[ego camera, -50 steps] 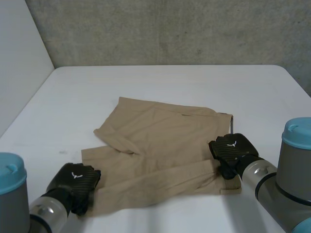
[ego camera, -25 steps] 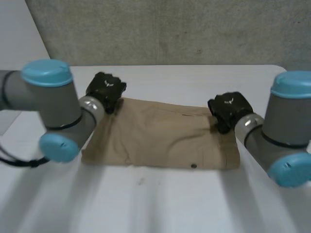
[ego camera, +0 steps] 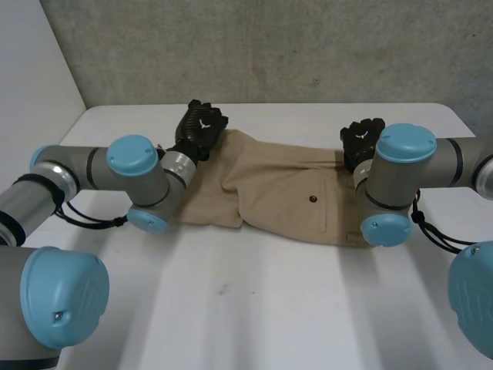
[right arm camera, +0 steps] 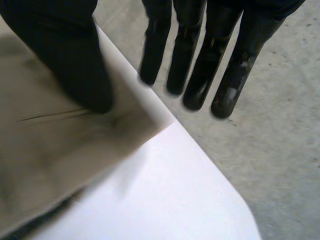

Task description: Fold the shorts.

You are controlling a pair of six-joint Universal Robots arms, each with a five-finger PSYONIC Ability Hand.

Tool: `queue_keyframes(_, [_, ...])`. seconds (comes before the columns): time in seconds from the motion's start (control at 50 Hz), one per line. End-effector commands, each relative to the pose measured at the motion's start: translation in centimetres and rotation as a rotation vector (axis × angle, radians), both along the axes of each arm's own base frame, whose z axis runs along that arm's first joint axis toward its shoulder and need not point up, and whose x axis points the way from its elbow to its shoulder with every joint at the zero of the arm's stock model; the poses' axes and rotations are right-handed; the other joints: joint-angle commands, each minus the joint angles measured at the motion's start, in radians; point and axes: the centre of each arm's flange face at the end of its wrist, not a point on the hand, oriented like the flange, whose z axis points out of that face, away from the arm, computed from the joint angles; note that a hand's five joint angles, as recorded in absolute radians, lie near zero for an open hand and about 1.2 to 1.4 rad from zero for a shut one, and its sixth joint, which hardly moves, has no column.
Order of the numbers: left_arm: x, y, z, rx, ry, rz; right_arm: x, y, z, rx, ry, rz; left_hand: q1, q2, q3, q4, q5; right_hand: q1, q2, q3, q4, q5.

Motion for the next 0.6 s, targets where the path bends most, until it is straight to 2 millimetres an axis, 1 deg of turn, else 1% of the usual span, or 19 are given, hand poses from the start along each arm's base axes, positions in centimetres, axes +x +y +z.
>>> queue_keyframes(0.02, [-0.4, 0.5, 0.2, -0.063, 0.038, -0.053, 0.0, -0.4, 1.0, -0.044, 0.036, -0.044, -0.789, -0.82, -0.834, -0.837, -0.813, -0.626, -0.8, -0.819, -0.825, -0.816])
queue_keyframes(0.04, [-0.3, 0.6, 0.5, -0.066, 0.043, -0.054, 0.1, -0.3, 1.4, -0.049, 0.031, -0.042, -0.813, -0.845, -0.859, -0.861, -0.837, -0.626, -0.8, -0.819, -0.825, -0.816])
queue_keyframes(0.06, [-0.2, 0.8, 1.7, -0.074, 0.061, -0.057, 0.1, -0.2, 2.1, -0.057, 0.012, -0.04, -0.813, -0.845, -0.859, -0.861, -0.837, -0.626, -0.8, -0.819, -0.825, -0.816])
queue_keyframes(0.08, [-0.1, 1.1, 2.7, -0.07, 0.08, -0.061, -0.1, -0.2, 3.4, -0.068, -0.018, -0.042, -0.813, -0.845, -0.859, -0.861, -0.837, -0.626, -0.8, -0.819, -0.825, -0.816])
queue_keyframes(0.12, [0.1, 1.5, 3.9, -0.063, 0.102, -0.066, -0.4, 0.0, 5.4, -0.089, -0.061, -0.04, -0.813, -0.845, -0.859, -0.861, -0.837, -0.626, -0.8, -0.819, -0.825, -0.816])
queue_keyframes(0.14, [0.4, 1.9, 5.0, -0.055, 0.122, -0.07, -0.6, 0.6, 7.2, -0.098, -0.1, -0.023, -0.813, -0.845, -0.859, -0.861, -0.837, -0.626, -0.8, -0.819, -0.825, -0.816])
queue_keyframes(0.16, [0.5, 2.1, 5.5, -0.05, 0.13, -0.071, -0.6, 0.6, 7.2, -0.098, -0.101, -0.023, -0.813, -0.845, -0.859, -0.861, -0.837, -0.626, -0.8, -0.819, -0.825, -0.816])
queue_keyframes(0.18, [0.5, 2.1, 5.5, -0.05, 0.13, -0.071, -0.7, 0.9, 8.0, -0.1, -0.119, -0.011, -0.813, -0.845, -0.859, -0.861, -0.837, -0.626, -0.8, -0.819, -0.825, -0.816])
queue_keyframes(0.2, [0.6, 2.4, 6.0, -0.047, 0.139, -0.071, -0.9, 1.8, 9.2, -0.093, -0.148, 0.019, -0.813, -0.845, -0.859, -0.861, -0.837, -0.626, -0.8, -0.819, -0.825, -0.816])
queue_keyframes(0.22, [1.2, 3.2, 7.4, -0.037, 0.153, -0.066, -1.1, 2.8, 10.0, -0.072, -0.17, 0.05, -0.813, -0.845, -0.859, -0.861, -0.837, -0.626, -0.8, -0.819, -0.825, -0.816])
queue_keyframes(0.28, [2.5, 3.9, 8.5, -0.022, 0.155, -0.036, -1.8, 4.2, 10.9, -0.032, -0.178, 0.086, -0.813, -0.845, -0.859, -0.861, -0.837, -0.626, -0.8, -0.819, -0.825, -0.816])
queue_keyframes(0.32, [2.9, 4.1, 8.7, -0.014, 0.155, -0.023, -2.6, 5.0, 11.0, 0.009, -0.177, 0.092, -0.813, -0.845, -0.859, -0.861, -0.837, -0.626, -0.8, -0.819, -0.825, -0.816])
queue_keyframes(0.38, [4.8, 6.5, 9.8, 0.043, 0.142, 0.035, -4.4, 7.1, 10.1, 0.149, -0.175, 0.072, -0.813, -0.845, -0.859, -0.861, -0.837, -0.626, -0.8, -0.819, -0.825, -0.816])
queue_keyframes(0.44, [5.5, 7.4, 9.8, 0.078, 0.136, 0.056, -5.4, 8.1, 9.1, 0.241, -0.2, 0.044, -0.813, -0.845, -0.859, -0.861, -0.837, -0.616, -0.79, -0.809, -0.815, -0.806])
queue_keyframes(0.46, [6.2, 8.5, 9.6, 0.143, 0.132, 0.08, -5.7, 8.4, 8.8, 0.269, -0.216, 0.034, -0.813, -0.845, -0.859, -0.861, -0.837, -0.583, -0.757, -0.777, -0.783, -0.774])
queue_keyframes(0.5, [6.5, 8.9, 9.5, 0.172, 0.136, 0.088, -6.7, 9.0, 7.6, 0.347, -0.262, 0.006, -0.813, -0.845, -0.859, -0.861, -0.837, -0.516, -0.69, -0.709, -0.715, -0.706])
queue_keyframes(0.52, [7.1, 9.4, 9.1, 0.231, 0.143, 0.105, -6.7, 9.0, 7.6, 0.348, -0.262, 0.006, -0.812, -0.844, -0.858, -0.86, -0.837, -0.515, -0.69, -0.709, -0.715, -0.706])
queue_keyframes(0.54, [7.4, 9.7, 8.9, 0.265, 0.151, 0.112, -7.1, 9.7, 6.2, 0.415, -0.29, 0.006, -0.812, -0.844, -0.858, -0.86, -0.837, -0.452, -0.626, -0.645, -0.651, -0.642])
queue_keyframes(0.6, [8.4, 10.6, 8.0, 0.397, 0.179, 0.136, -7.3, 10.3, 5.0, 0.465, -0.305, 0.032, -0.809, -0.841, -0.855, -0.857, -0.834, -0.392, -0.566, -0.586, -0.592, -0.582])
